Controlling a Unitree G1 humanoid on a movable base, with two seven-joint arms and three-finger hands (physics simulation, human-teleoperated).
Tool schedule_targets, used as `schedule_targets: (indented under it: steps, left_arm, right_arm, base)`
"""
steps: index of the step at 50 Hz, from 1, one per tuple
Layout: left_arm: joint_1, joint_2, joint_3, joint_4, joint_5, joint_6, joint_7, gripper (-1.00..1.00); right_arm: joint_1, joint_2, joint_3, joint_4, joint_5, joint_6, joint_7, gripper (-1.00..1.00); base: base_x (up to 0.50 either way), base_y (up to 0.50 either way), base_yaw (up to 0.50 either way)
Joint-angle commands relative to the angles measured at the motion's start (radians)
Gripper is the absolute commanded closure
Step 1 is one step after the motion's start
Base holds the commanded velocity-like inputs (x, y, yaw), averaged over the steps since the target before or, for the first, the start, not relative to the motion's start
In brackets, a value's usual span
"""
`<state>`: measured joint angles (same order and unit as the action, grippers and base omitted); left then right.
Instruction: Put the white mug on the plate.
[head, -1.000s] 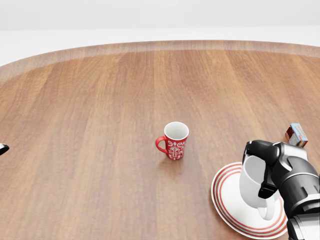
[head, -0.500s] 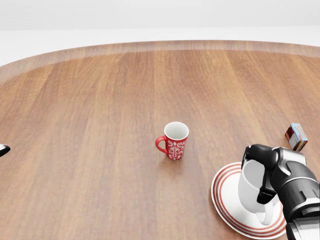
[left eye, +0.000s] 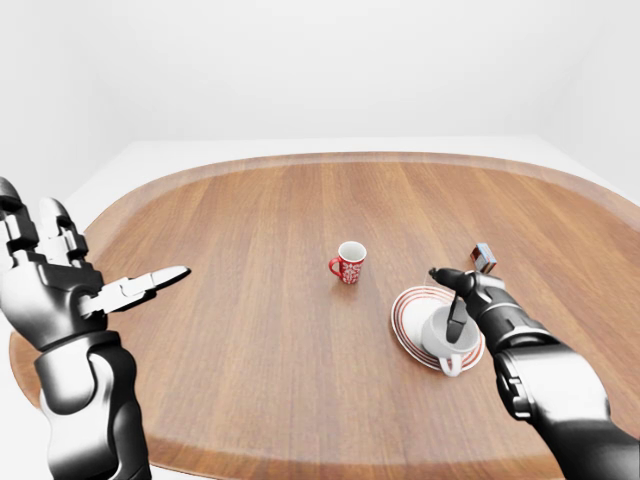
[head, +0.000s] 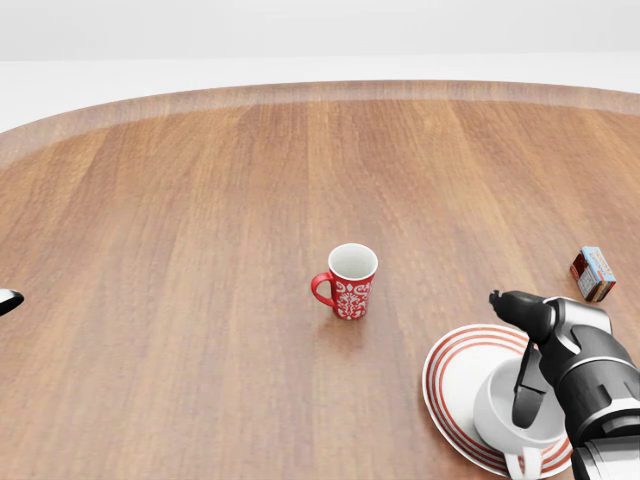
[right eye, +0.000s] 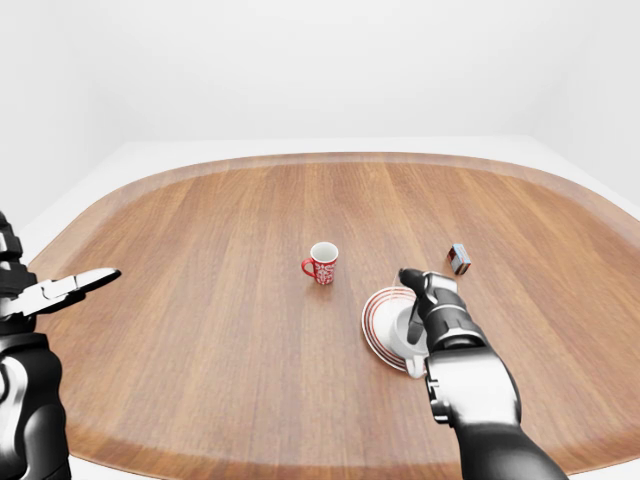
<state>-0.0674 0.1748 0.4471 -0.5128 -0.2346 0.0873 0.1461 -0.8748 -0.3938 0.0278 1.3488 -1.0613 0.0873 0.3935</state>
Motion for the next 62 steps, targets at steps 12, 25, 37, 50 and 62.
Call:
schedule_targets:
  steps: [12,25,37,50,62]
  left_arm:
    - [-0.001,0.0,-0.003,-0.004,0.002,0.0,0.002,-1.0]
    - [0.003,-0.003,-0.003,0.004,0.005,0.0,-0.003,-1.0]
    - [0.005,-0.004,-0.005,0.006,0.008,0.0,-0.004,-1.0]
    - [0.003,-0.002,0.0,-0.001,0.002,0.0,-0.001,-1.0]
    - [-0.003,0.001,-0.002,0.004,0.002,0.0,0.0,-1.0]
  right_arm:
    - [-0.002,0.001,-0.004,-0.001,0.008,0.0,0.007,-1.0]
    - [-0.17,-0.022,-0.009,-0.055,0.041,0.0,0.112,-1.0]
    - [-0.397,-0.05,-0.007,-0.105,-0.002,0.0,0.063,-1.0]
    - [-0.688,-0.061,-0.07,-0.117,0.085,-0.012,-0.405,-1.0]
    - [-0.773,-0.1,-0.1,-0.189,0.209,-0.175,-0.574,-1.0]
  base:
    - [0.0,0.0,0.0]
    - [0.0,0.0,0.0]
    - [0.0,0.0,0.0]
    - [0.0,0.0,0.0]
    - [0.0,0.0,0.0]
